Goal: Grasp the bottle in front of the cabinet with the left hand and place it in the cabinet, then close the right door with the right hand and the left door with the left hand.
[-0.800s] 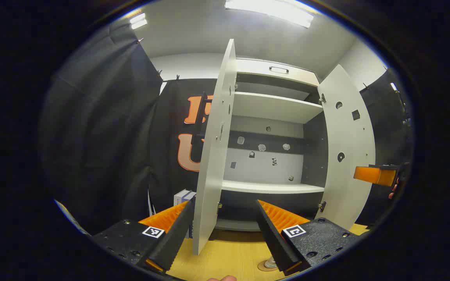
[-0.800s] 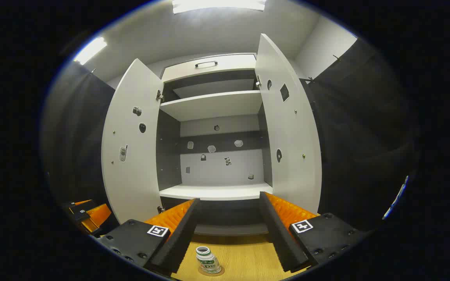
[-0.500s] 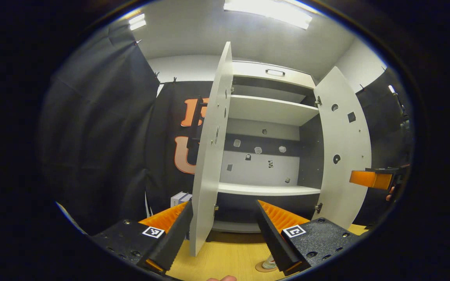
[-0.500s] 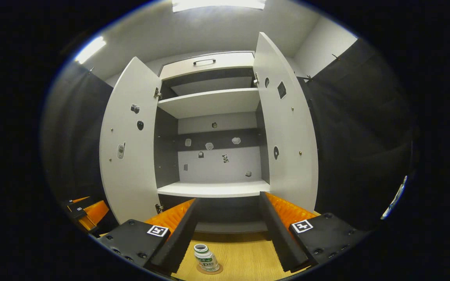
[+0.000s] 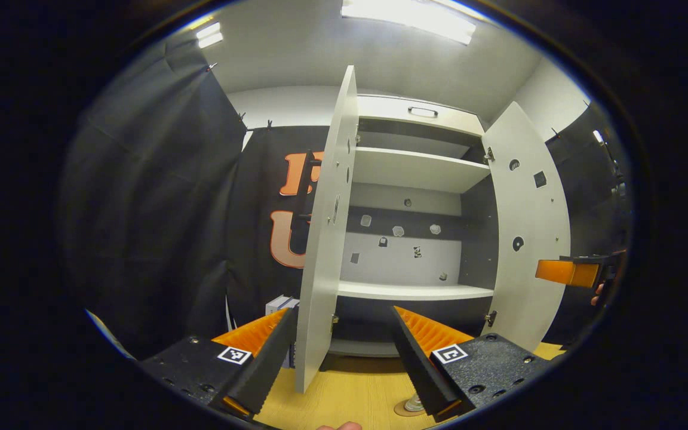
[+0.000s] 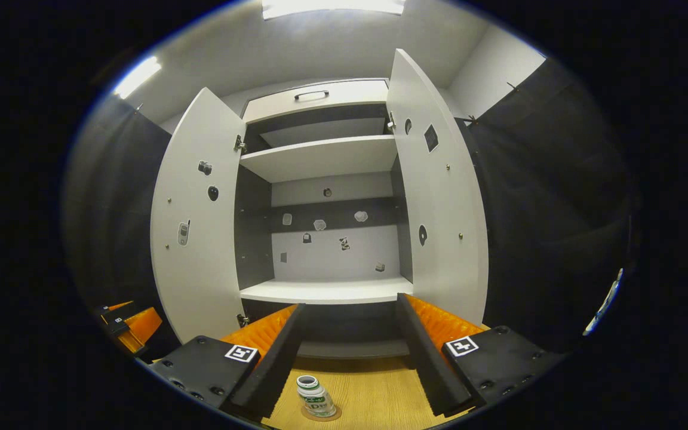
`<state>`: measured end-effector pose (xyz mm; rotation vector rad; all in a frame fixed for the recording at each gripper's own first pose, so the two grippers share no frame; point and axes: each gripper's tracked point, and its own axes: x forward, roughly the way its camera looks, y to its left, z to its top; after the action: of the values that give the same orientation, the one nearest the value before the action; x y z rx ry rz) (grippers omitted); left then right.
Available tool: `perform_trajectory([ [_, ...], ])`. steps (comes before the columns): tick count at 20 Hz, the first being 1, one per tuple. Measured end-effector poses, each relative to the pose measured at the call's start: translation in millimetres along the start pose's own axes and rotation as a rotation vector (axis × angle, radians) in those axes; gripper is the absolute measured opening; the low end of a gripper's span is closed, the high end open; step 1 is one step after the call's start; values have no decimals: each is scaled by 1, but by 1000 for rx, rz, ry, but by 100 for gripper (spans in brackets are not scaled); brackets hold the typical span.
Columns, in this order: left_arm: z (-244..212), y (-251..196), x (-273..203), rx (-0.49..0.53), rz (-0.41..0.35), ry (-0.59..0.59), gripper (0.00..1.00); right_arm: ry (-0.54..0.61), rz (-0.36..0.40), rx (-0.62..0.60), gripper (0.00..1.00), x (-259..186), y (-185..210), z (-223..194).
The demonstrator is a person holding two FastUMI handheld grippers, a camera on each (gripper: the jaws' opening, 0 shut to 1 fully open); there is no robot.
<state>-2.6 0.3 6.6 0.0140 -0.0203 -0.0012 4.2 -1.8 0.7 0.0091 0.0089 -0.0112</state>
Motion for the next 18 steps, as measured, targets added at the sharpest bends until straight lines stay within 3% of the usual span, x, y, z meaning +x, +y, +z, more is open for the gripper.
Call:
perform_trajectory([
  [4,1,0,1,7,2,-2,95,-6,0,6,98,0,-1,-1],
  [7,-1,-14,7,-4,-37,-3,95,-1,-9,9,98,0,-5,-1],
  [12,-29,-86,27,-50,-225,43,95,1,-36,-21,98,-14,-21,4],
  [15,-70,-140,30,-67,-352,105,95,5,-75,-50,98,-24,-36,9],
  [18,-123,-173,31,-72,-404,176,95,15,-117,-67,98,-35,-50,11],
])
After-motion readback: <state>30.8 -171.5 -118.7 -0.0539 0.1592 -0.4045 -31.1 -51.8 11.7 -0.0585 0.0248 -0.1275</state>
